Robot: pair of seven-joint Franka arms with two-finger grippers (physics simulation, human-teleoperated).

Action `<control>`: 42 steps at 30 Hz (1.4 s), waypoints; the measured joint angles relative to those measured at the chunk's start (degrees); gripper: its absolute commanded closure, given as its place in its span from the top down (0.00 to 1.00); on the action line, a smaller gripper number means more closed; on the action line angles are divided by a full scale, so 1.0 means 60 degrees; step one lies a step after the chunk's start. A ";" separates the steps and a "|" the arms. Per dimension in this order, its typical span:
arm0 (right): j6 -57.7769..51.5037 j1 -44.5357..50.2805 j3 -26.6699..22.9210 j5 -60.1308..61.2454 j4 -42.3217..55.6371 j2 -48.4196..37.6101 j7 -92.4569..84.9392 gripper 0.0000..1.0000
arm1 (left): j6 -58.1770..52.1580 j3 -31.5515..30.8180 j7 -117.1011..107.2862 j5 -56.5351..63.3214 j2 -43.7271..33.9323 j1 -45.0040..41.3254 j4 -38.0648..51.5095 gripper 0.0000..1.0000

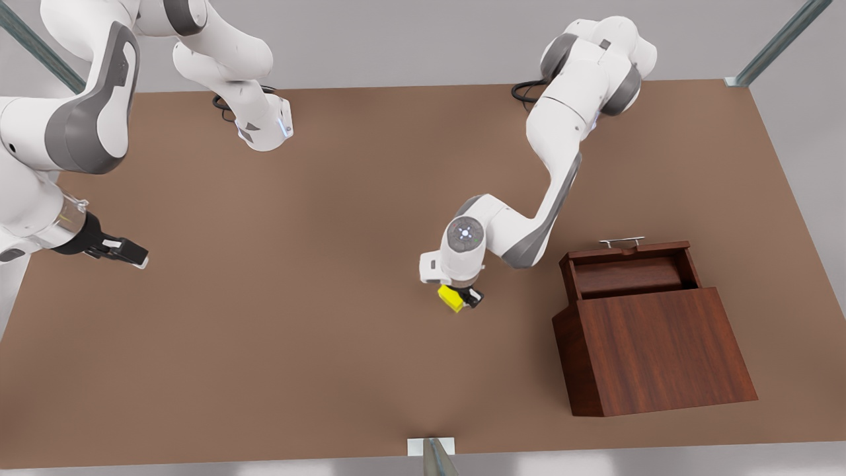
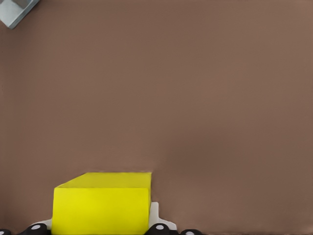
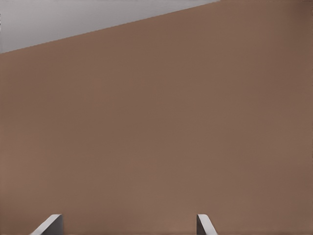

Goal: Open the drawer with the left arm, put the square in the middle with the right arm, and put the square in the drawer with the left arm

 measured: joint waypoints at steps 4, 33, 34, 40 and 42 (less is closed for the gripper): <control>0.0009 0.0002 0.0000 0.0000 0.0000 0.0008 0.0000 1.00 | -0.0478 0.0200 0.1032 -0.0154 -0.1311 0.0424 -0.1155 0.75; 0.0000 0.0003 0.0000 0.0000 0.0000 0.0000 0.0015 1.00 | -0.1045 0.5307 1.1299 -0.2265 -0.4124 0.0407 -0.4719 1.00; 0.0000 -0.0002 0.0000 0.0000 0.0000 0.0000 0.0015 1.00 | -0.1097 0.5336 1.1299 -0.2270 -0.4115 0.0399 -0.4718 1.00; 0.0008 0.0009 -0.0007 0.0000 0.0020 -0.0001 0.0028 1.00 | -0.1873 0.5307 0.8851 -0.2287 -0.4509 0.0382 -0.4509 1.00; 0.0000 -0.0013 -0.0027 0.0000 0.0099 0.0000 0.0003 1.00 | -0.2378 0.5161 0.4132 -0.2300 -0.4592 0.0286 -0.3976 1.00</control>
